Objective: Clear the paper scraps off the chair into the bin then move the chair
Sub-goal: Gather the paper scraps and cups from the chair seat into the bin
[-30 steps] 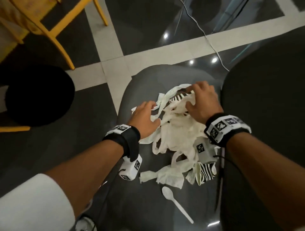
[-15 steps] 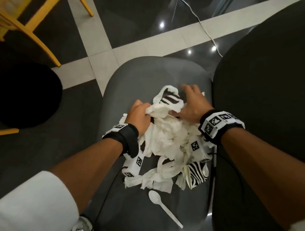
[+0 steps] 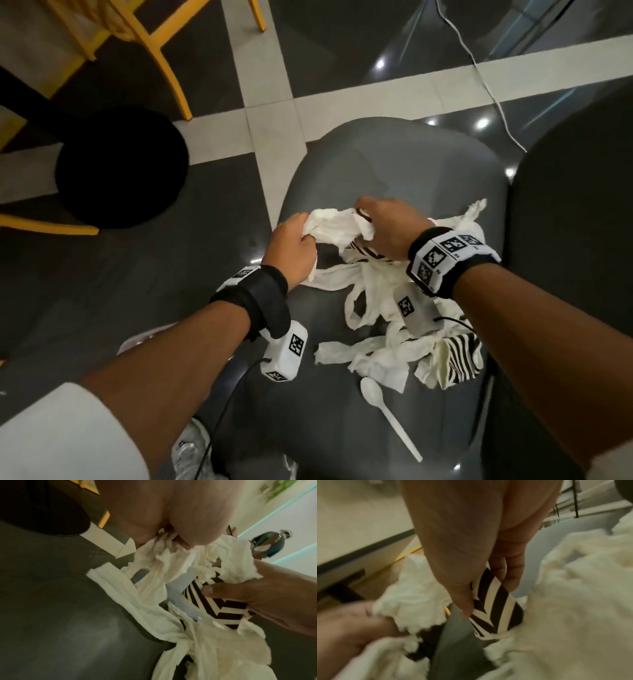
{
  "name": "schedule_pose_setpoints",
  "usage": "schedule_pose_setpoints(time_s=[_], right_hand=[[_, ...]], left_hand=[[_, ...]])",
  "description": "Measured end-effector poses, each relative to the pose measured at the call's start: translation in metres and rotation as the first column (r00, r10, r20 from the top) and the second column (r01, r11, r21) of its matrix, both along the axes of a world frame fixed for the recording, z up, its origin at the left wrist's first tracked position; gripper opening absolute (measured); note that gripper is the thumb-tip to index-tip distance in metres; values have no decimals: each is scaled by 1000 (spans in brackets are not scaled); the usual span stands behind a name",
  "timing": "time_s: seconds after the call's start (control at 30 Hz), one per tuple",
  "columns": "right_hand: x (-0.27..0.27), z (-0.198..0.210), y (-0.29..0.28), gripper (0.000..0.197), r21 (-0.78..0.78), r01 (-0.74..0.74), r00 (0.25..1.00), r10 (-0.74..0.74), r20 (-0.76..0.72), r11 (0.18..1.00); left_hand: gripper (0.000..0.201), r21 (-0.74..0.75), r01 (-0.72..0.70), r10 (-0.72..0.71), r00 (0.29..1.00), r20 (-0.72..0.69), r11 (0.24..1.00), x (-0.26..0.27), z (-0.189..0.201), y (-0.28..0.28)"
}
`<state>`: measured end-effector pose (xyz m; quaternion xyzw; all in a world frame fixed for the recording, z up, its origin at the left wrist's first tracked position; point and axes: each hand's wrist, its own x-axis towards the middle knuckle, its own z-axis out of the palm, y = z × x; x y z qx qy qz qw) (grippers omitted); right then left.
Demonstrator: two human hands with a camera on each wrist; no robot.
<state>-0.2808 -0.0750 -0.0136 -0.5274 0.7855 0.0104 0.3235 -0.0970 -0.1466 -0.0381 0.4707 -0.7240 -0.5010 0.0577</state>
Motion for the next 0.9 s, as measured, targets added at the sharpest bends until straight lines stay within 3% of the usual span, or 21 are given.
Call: schedule_pose_setpoints(time_s=[0.1, 0.17, 0.3, 0.4, 0.5, 0.63, 0.73, 0.83, 0.9], right_hand=[[38, 18, -6, 50, -46, 188, 971, -178, 158, 981], [78, 26, -8, 40, -80, 318, 911, -281, 303, 945], [175, 17, -11, 30, -47, 434, 779, -349, 521, 900], [254, 0, -13, 25, 56, 512, 670, -440, 599, 857], [327, -28, -16, 11, 210, 512, 570, -513, 642, 833], [405, -74, -20, 24, 345, 490, 477, -578, 662, 801], [454, -125, -24, 24, 379, 456, 492, -583, 647, 805], [480, -182, -21, 21, 338, 451, 627, -563, 539, 826], [488, -217, -18, 37, 324, 473, 705, -573, 419, 819]], left_hand=[[43, 115, -123, 126, 992, -23, 986, 37, 15, -1], [44, 156, -160, 167, 985, -33, 975, 67, 23, 1], [43, 206, -233, 246, 968, -39, 950, 141, 26, 6], [43, 246, -299, 314, 949, -23, 922, 217, 10, 4], [32, 254, -372, 356, 928, 110, 893, 295, -17, 3], [34, 304, -466, 407, 882, 238, 831, 372, -67, 0], [35, 337, -491, 421, 869, 261, 803, 418, -110, 1], [29, 387, -491, 423, 870, 253, 780, 442, -151, 3], [46, 430, -475, 401, 880, 255, 768, 452, -181, 6]])
